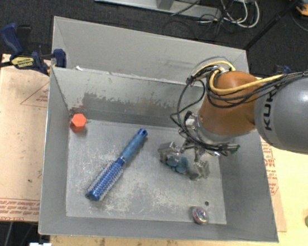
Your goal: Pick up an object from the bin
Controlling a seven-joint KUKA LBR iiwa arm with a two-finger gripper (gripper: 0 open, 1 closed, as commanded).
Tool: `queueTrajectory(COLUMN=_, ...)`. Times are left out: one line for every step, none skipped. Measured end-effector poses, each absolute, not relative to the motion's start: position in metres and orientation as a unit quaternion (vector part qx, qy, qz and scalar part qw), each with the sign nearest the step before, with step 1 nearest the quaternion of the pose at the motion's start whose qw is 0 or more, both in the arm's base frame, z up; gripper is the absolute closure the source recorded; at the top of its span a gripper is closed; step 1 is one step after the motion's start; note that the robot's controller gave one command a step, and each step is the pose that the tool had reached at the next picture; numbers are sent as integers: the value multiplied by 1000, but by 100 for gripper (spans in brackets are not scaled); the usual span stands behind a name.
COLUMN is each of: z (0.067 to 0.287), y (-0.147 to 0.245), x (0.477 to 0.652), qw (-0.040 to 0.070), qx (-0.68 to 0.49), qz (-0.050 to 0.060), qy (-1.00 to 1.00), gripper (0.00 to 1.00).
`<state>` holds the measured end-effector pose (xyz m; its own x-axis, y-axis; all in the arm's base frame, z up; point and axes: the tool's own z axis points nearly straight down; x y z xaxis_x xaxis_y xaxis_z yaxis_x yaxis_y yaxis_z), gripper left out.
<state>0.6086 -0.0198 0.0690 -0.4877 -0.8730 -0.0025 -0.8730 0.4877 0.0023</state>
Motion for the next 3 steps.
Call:
queueTrajectory(z=71, y=-20, x=610, qw=2, qx=-506, qz=1, qy=863, gripper=100)
queueTrajectory(z=213, y=-63, x=599, qw=5, qx=-510, qz=-3, qy=860, gripper=100)
queueTrajectory(z=208, y=-61, x=597, qw=2, qx=-511, qz=0, qy=860, gripper=0)
